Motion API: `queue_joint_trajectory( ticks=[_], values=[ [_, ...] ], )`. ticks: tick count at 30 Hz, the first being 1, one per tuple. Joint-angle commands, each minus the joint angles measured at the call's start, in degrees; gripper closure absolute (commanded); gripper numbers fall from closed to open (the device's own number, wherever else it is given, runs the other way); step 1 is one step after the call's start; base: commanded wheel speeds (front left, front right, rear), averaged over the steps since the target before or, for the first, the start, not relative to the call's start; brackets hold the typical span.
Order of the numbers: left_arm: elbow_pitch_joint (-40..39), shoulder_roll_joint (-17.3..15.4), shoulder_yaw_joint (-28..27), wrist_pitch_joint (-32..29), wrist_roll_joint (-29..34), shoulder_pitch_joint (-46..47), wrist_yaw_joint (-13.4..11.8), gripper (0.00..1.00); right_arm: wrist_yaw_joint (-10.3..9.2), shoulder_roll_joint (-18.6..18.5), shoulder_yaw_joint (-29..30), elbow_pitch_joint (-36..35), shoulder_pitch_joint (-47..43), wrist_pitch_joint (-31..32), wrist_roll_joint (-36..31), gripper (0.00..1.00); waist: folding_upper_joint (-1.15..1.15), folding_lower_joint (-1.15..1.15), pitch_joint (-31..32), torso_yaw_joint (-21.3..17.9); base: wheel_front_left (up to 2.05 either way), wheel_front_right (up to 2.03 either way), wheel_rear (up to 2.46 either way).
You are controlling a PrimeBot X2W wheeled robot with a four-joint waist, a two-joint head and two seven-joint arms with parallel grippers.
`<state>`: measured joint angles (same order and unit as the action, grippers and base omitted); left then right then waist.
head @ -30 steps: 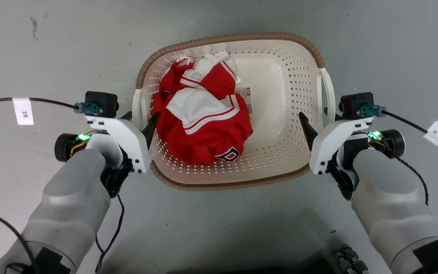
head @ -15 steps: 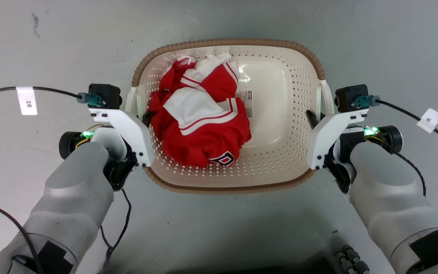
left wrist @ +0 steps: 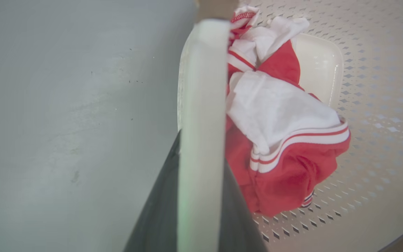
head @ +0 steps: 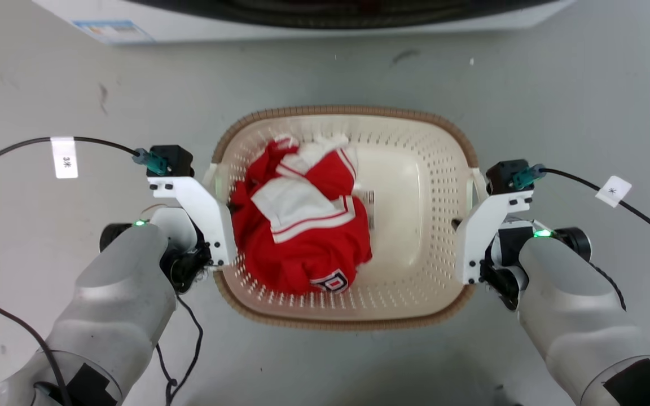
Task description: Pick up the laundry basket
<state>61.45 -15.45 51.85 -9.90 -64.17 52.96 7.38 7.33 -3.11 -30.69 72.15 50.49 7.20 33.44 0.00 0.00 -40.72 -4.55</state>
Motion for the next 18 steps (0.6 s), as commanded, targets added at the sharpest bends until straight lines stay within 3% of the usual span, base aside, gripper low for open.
queue_joint_trajectory(
  ticks=[1,9,18],
  values=[
    [-0.3,1.1,0.3,-1.0,-0.9,-0.5,0.2,1.00,0.29,0.5,-0.7,-0.1,-1.0,1.2,0.4,1.00,0.00,0.00,4.0,0.7,0.00,0.00,0.00],
    [1.1,2.7,0.8,-10.7,-6.2,-0.5,0.4,1.00,0.31,0.7,-2.0,0.4,-0.6,11.7,4.6,1.00,0.00,0.00,13.2,2.2,0.00,0.00,0.00],
    [2.7,4.6,1.4,-16.5,-9.2,-1.0,0.5,1.00,0.49,1.0,-2.6,0.9,0.0,21.7,7.8,1.00,0.00,0.00,21.9,3.3,0.00,0.00,0.00]
  ],
)
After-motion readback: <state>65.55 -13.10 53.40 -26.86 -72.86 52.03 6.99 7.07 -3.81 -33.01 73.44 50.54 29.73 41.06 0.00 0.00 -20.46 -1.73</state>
